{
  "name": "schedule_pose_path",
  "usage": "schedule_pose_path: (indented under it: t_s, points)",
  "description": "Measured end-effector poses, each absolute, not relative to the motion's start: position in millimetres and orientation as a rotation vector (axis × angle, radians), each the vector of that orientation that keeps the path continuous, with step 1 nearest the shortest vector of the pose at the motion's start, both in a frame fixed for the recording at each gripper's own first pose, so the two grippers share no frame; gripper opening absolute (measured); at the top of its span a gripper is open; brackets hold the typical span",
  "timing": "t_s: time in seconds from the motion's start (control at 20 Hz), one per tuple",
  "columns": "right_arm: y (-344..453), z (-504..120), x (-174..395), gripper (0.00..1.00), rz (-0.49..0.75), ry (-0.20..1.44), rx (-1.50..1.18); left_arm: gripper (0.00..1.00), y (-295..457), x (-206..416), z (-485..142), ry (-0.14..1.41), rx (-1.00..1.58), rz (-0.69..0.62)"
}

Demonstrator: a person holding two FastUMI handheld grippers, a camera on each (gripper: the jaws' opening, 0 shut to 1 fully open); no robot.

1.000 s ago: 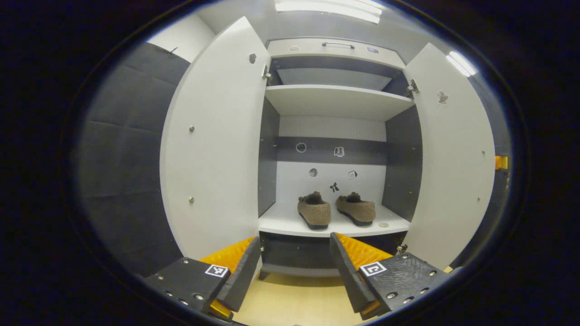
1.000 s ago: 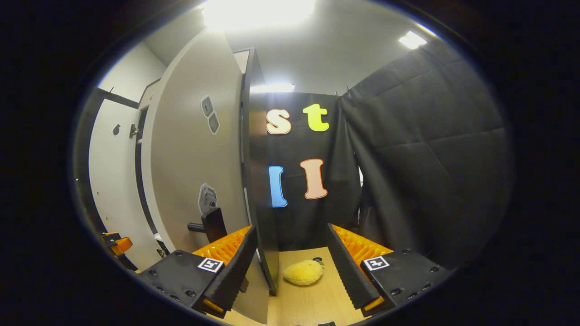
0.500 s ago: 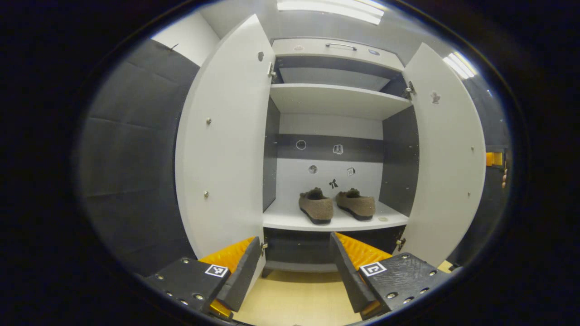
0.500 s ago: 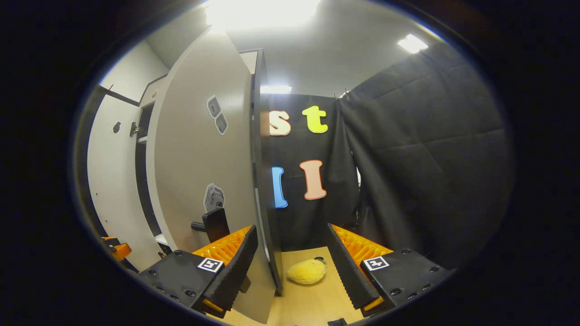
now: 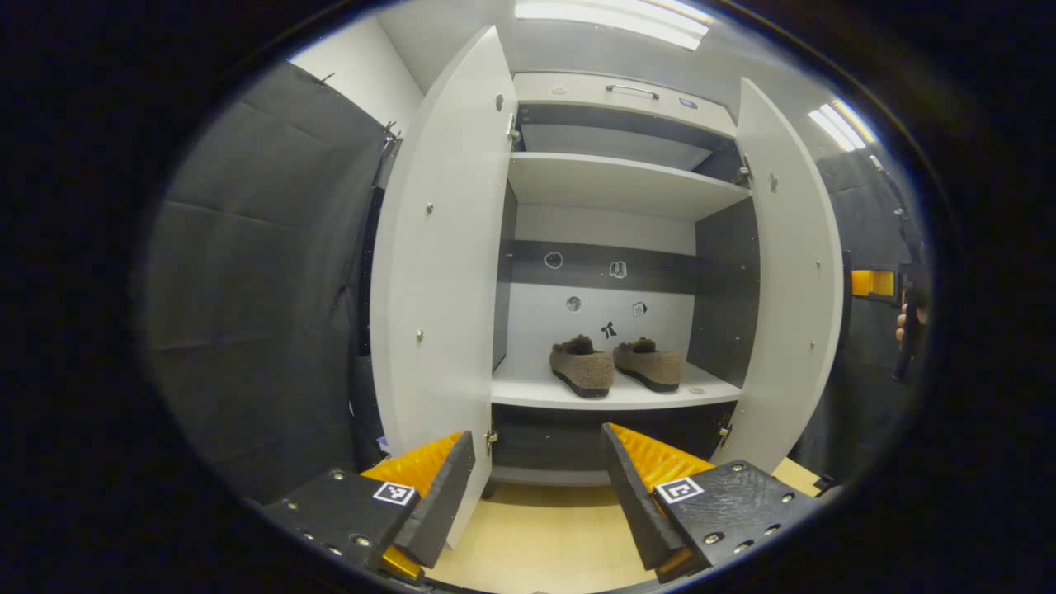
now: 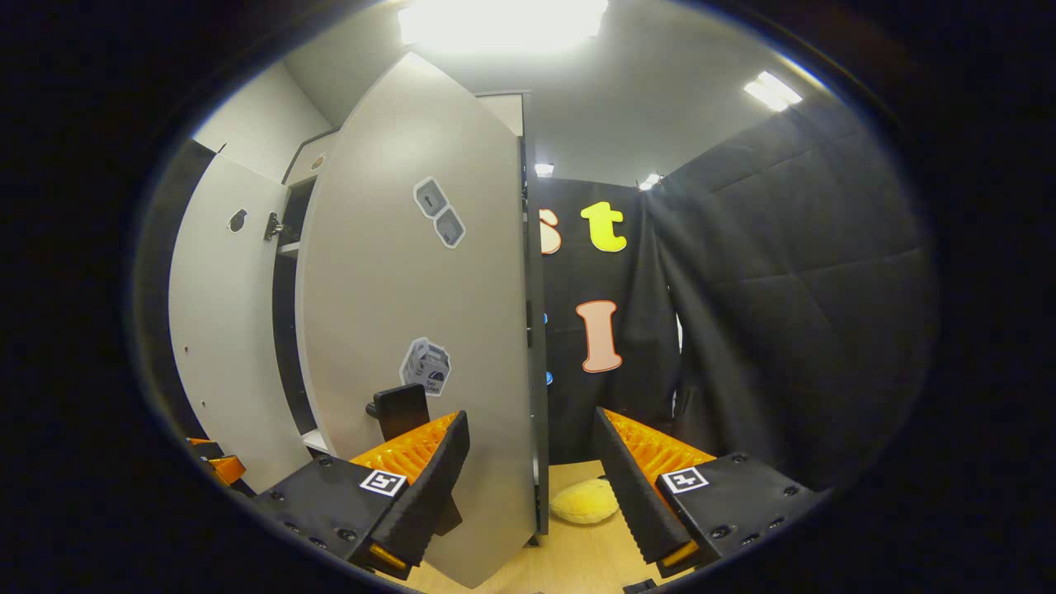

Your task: Grab one shoe with the right hand and put it into the shoe cabinet, grab the other shoe with the left hand and put it into the shoe cabinet; then close the right door with the right hand and the left door with the left hand.

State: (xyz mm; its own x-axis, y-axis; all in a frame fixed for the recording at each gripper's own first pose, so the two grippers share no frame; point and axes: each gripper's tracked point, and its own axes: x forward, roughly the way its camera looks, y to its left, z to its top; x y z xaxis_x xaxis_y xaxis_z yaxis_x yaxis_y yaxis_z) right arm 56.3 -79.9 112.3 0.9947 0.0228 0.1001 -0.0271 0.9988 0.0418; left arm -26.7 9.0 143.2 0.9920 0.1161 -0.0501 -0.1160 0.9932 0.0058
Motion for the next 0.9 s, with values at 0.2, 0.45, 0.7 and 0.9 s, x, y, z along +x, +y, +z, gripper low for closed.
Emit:
schedule_pose_path:
  t_s: [0.2, 0.45, 0.7, 0.9]
  points:
    - [-38.3, 111.3, 67.8, 0.97, 0.093, -0.100, 0.060, 0.89, 14.3, -32.7, 138.8, 0.058, -0.012, 0.111]
    - [-4.7, 103.6, 79.9, 0.94, 0.067, -0.059, 0.046, 0.89, 25.6, -40.4, 135.4, 0.061, -0.021, 0.124]
    - [11.8, 88.5, 73.6, 0.98, 0.096, -0.034, 0.067, 0.89, 46.9, -46.7, 132.1, 0.049, -0.052, 0.176]
    - [15.6, 68.4, 67.9, 0.98, 0.112, -0.010, 0.063, 0.89, 80.0, -55.3, 134.1, 0.052, -0.048, 0.270]
